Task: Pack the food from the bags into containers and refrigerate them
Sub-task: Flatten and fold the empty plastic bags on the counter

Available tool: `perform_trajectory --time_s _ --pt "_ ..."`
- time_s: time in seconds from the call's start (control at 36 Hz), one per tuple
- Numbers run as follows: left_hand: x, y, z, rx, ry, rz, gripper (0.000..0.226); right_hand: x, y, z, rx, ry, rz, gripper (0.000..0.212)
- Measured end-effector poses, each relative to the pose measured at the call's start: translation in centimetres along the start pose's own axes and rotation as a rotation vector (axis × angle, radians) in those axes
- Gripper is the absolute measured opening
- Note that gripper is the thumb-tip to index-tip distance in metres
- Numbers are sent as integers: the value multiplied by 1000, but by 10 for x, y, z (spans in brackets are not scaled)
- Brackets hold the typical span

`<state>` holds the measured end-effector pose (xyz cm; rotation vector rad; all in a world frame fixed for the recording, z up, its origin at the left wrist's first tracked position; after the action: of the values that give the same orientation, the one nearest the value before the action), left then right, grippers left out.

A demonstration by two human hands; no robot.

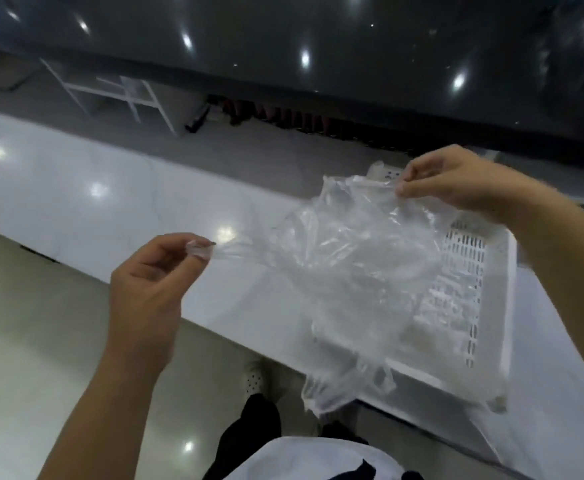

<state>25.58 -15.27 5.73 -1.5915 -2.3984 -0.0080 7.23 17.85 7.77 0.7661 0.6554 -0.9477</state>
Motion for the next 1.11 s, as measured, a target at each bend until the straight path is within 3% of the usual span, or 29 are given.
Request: perform_trajectory --time_s 0.19,0.36,0.44,0.53,0.61,0.69,0.78,0.83,0.92,1.06,1.11 --pt "-88 -63 -9 -9 -36 -25 23 45 -37 74 -4 -132 -128 10" --pt "-166 -123 19 -249 -121 -47 18 145 -73 104 206 -271 -192 19" --pt "-206 -147 36 -333 -200 -120 33 197 -85 110 308 -326 -253 23" --pt "-234 -158 34 -246 -279 -262 50 239 -93 115 416 -362 -303 23" --pt "-238 -159 23 -102 -274 -337 51 272 -96 124 490 -337 -340 16" --pt "-216 -156 22 -31 -362 -237 45 292 -97 133 553 -225 -363 14" --pt "-177 -148 37 36 -392 7 39 302 -96 136 597 -71 -373 10" --pt "-150 -140 61 33 -470 217 39 310 -92 134 586 41 -349 35" --pt "-123 -133 104 -20 -626 443 47 312 -87 139 446 154 -399 67" --pt "-99 -163 156 30 -831 548 54 307 -109 173 89 431 -500 60" --pt "-90 -177 177 17 -969 609 59 317 -126 180 37 594 -408 61"
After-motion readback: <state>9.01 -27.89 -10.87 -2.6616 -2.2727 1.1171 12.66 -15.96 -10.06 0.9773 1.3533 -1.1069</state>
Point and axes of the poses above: each hand's wrist, its own y-axis away from the middle knuckle, its own x-axis out of the palm, z = x × y, the point moved 3 cm from there along -y, towards the middle knuckle, and after that the axes turned 15 degrees about y, right-handed, at the moved point
